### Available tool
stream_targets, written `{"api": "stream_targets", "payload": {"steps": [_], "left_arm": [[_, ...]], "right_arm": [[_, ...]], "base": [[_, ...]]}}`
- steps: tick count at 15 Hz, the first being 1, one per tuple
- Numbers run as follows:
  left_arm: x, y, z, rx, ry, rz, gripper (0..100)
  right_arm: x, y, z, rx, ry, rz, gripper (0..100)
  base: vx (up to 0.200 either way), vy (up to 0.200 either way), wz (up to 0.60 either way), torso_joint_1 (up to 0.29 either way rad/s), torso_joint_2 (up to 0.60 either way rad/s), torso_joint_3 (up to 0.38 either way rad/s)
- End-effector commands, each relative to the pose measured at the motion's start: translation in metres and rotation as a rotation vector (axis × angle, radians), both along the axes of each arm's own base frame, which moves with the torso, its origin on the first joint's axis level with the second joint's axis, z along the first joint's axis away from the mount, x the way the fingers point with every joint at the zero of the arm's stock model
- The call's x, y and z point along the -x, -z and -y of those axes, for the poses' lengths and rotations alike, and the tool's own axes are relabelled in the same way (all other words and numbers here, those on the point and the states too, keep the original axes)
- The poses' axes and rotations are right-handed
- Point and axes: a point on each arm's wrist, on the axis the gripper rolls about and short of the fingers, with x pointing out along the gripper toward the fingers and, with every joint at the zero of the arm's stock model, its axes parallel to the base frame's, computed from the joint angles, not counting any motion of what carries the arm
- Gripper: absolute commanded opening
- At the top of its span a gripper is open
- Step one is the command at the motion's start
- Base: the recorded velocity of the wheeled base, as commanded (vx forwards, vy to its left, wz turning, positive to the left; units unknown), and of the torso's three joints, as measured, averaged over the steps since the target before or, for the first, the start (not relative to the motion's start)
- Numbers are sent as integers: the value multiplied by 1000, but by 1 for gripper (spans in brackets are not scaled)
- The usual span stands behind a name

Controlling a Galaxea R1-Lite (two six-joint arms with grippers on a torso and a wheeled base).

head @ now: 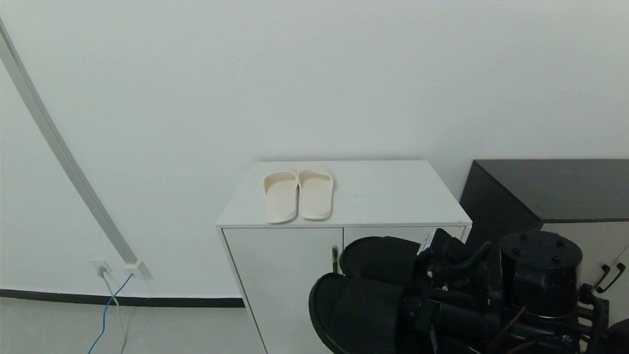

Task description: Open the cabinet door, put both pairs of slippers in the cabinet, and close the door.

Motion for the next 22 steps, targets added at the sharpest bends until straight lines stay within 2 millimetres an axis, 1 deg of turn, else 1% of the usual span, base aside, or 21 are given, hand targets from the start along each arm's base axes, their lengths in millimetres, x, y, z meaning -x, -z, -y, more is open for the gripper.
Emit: {"api": "stream_targets", "payload": {"steps": [1, 13, 22], "left_arm": [[0, 0, 0, 0, -1, -1, 100], [0, 0, 0, 0, -1, -1, 100], [0, 0, 0, 0, -1, -1, 100]], "right_arm": [[0, 0, 0, 2, -1, 0, 0], [1, 3, 1, 11, -5, -8, 0], [3, 5, 2, 20, -10, -11, 0]], "base": [[0, 0, 0, -163, 403, 222], [0, 0, 0, -210, 522, 307], [0, 0, 0, -155, 494, 325]]}}
